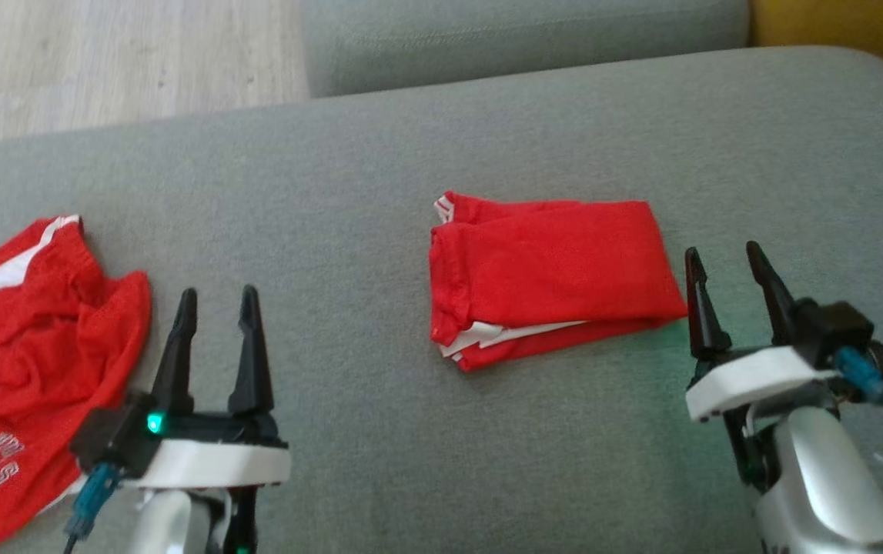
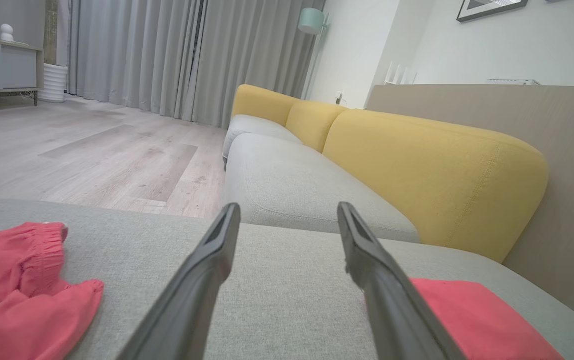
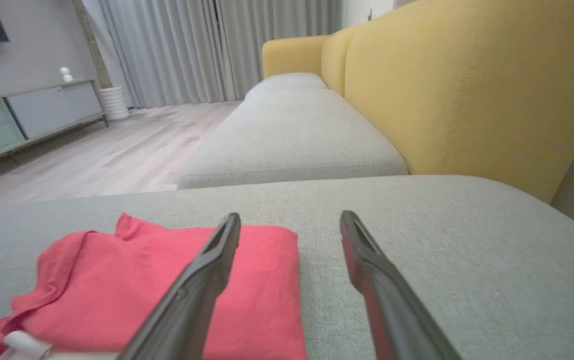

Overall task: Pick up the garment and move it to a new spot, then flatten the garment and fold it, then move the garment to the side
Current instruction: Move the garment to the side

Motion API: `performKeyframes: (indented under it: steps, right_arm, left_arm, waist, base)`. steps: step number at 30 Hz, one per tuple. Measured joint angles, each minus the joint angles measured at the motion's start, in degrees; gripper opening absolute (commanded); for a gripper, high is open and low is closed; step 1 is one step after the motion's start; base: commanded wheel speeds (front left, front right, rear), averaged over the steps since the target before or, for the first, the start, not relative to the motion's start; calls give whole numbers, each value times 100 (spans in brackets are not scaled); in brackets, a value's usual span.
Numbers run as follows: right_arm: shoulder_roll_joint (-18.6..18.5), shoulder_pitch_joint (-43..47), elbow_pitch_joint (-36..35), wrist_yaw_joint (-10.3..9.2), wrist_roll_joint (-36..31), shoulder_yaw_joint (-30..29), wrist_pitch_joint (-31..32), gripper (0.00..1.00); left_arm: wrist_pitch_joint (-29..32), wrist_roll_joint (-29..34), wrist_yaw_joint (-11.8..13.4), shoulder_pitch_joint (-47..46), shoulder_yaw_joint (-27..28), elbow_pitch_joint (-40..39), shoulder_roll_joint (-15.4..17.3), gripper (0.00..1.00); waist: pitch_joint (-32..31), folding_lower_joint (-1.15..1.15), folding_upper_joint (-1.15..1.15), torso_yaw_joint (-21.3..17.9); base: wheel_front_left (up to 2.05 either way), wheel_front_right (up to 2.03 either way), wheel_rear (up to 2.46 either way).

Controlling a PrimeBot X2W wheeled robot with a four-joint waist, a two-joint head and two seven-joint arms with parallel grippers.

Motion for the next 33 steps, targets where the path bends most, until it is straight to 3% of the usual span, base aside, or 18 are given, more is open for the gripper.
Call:
performKeyframes:
  steps: [12,21,22,23,24,33]
  right_arm:
    - [0,-1002,1734,0,130,-546,409,100]
    - [-11,-1544,2602,0,183,-419,512,100]
    - [-16,-1608,2673,0,196,-409,503,79]
    - [-25,-1661,2741,0,223,-404,497,44]
    - [-33,-1703,2791,0,248,-388,482,0]
    - [-4,-1884,2906,0,-553,-278,146,0]
  left_arm:
    - [-7,1,-2,-389,-265,57,-11,100]
    - [-8,-1,-2,-557,-309,57,-12,100]
    - [-8,-4,-2,-566,-309,57,-12,100]
    - [-8,-25,-2,-570,-309,57,-12,100]
    - [-8,-41,-2,-573,-310,59,-12,100]
    - [-24,-40,-2,-698,-335,29,-14,100]
  waist:
    - [581,1,0,500]
    - [844,1,0,703]
    - [864,1,0,711]
    - [879,1,0,715]
    - [889,0,0,713]
    - [800,0,0,444]
  base:
    - [0,0,0]
    - [0,0,0]
    - [0,0,0]
    - [0,0,0]
    - [0,0,0]
    - [0,0,0]
